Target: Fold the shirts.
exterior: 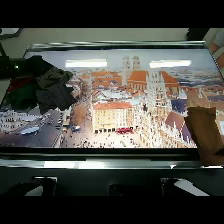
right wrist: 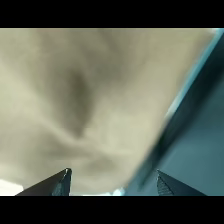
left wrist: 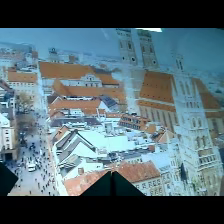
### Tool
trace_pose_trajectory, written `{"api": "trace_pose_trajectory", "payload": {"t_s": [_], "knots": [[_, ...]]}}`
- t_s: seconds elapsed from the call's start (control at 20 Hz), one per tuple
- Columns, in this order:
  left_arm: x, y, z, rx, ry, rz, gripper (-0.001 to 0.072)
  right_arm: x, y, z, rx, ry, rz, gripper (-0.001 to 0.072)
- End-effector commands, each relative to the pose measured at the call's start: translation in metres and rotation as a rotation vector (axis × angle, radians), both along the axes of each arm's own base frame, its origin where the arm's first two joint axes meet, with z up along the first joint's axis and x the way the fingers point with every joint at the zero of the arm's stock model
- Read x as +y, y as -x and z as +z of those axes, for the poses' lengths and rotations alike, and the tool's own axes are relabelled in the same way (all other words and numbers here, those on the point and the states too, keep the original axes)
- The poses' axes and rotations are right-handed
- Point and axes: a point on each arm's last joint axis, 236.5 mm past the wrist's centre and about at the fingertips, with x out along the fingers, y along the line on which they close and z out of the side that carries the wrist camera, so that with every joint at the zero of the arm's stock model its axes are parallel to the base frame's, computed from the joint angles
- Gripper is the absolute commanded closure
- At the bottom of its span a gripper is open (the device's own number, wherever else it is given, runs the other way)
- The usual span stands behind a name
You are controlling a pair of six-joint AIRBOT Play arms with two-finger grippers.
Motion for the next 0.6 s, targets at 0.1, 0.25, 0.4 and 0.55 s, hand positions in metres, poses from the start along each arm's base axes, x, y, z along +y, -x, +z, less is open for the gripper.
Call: {"api": "trace_pose_trajectory", "payload": {"t_s": [0.1, 0.25, 0.4, 0.55], "knots": [[-0.009, -0.001, 0.023, -0.103, -0.026, -0.063, 0.0679, -0.072, -0.041, 0.128, -0.145, 0.296, 0.069, 0.0133], [0.057, -0.023, -0.024, -0.044, -0.495, 0.136, 0.0681, -0.072, -0.169, 0.247, -0.527, 0.607, 0.32, 0.0148], [0.078, -0.005, -0.102, 0.247, -0.771, 0.157, 0.0671, 0.029, -0.248, 0.234, -0.551, 0.515, 0.587, 0.0148], [0.039, 0.063, -0.198, 0.662, -0.683, -0.011, 0.0004, 0.149, -0.247, 0.148, -0.352, 0.165, 0.795, 0.014]]}}
